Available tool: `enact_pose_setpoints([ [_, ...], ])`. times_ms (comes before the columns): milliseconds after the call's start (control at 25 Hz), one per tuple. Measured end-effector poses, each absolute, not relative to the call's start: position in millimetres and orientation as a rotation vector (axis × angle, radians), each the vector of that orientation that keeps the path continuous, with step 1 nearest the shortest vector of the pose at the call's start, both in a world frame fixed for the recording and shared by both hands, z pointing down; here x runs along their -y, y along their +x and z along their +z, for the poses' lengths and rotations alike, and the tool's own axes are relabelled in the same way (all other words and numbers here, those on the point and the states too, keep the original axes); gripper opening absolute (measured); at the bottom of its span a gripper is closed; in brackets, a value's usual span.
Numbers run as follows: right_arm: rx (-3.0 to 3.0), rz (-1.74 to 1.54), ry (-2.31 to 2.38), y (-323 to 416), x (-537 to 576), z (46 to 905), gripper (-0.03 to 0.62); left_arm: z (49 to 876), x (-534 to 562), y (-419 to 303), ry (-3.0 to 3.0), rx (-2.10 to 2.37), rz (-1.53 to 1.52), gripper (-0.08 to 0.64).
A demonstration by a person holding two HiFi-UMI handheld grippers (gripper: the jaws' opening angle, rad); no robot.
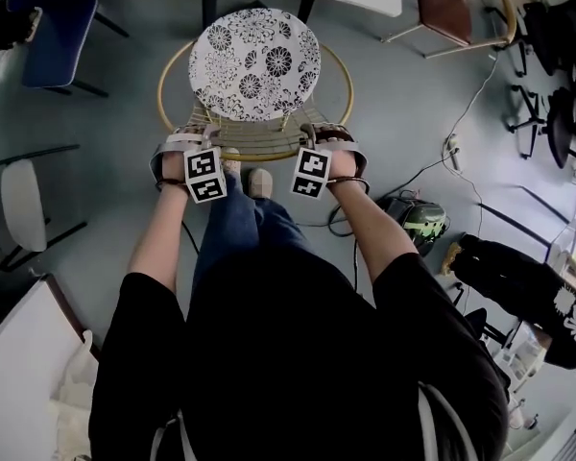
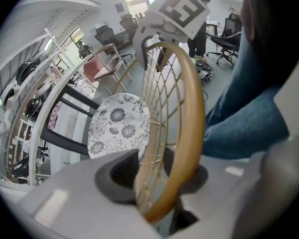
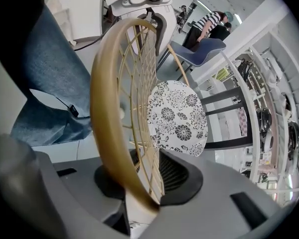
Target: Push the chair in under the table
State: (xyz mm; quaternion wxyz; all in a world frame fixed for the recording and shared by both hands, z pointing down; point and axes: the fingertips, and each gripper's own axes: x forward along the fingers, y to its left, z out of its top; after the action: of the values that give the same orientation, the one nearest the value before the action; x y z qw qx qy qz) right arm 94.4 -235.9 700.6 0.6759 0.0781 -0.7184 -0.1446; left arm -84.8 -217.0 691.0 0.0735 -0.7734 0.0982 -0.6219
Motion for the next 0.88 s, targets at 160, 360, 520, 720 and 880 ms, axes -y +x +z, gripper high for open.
enact_pose_setpoints([
  [160, 1.613, -0.322, 0.188, 87, 247, 702, 0.118, 693, 228, -92, -2.313, -0.276, -1.867, 0.159],
  [360, 1.606, -0.323, 0.199, 89, 240, 718, 0.118, 711, 222, -90, -2.304, -0.267, -1.863, 0.153],
  [520, 1.598, -0.328, 0.205, 91, 240, 735, 0.118, 728, 221, -89, -2.298, -0.252, -1.855, 0.153],
  [720, 1.598, -0.334, 0.202, 93, 242, 730, 0.118, 723, 222, -87, -2.295, -0.199, -1.836, 0.138],
  [880, 1.594, -0.325, 0.223, 95, 236, 731, 0.118, 725, 216, -85, -2.288, -0.215, -1.839, 0.138],
])
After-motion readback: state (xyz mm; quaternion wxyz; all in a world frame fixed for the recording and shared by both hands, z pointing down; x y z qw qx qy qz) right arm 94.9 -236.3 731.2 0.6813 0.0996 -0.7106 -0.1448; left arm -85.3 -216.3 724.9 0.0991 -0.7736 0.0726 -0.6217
